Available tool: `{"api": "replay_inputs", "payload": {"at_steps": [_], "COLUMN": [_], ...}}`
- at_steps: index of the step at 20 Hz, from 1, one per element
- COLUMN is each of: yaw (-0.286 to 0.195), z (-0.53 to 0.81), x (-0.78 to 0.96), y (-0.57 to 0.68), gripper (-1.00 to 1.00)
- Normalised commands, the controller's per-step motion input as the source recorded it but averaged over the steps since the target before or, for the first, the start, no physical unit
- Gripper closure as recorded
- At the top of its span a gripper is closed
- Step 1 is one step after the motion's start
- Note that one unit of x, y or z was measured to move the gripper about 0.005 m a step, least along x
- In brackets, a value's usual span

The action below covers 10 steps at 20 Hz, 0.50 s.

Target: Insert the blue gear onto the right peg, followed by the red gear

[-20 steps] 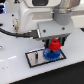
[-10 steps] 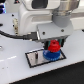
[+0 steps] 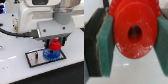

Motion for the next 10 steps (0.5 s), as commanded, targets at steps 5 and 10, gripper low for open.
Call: {"api": "replay_inputs", "payload": {"at_steps": [5, 10], "yaw": [0.000, 0.000], "z": [-0.10, -0.19], "x": [0.19, 0.22], "y": [-0.11, -0.13], "gripper": [1.00, 1.00]}}
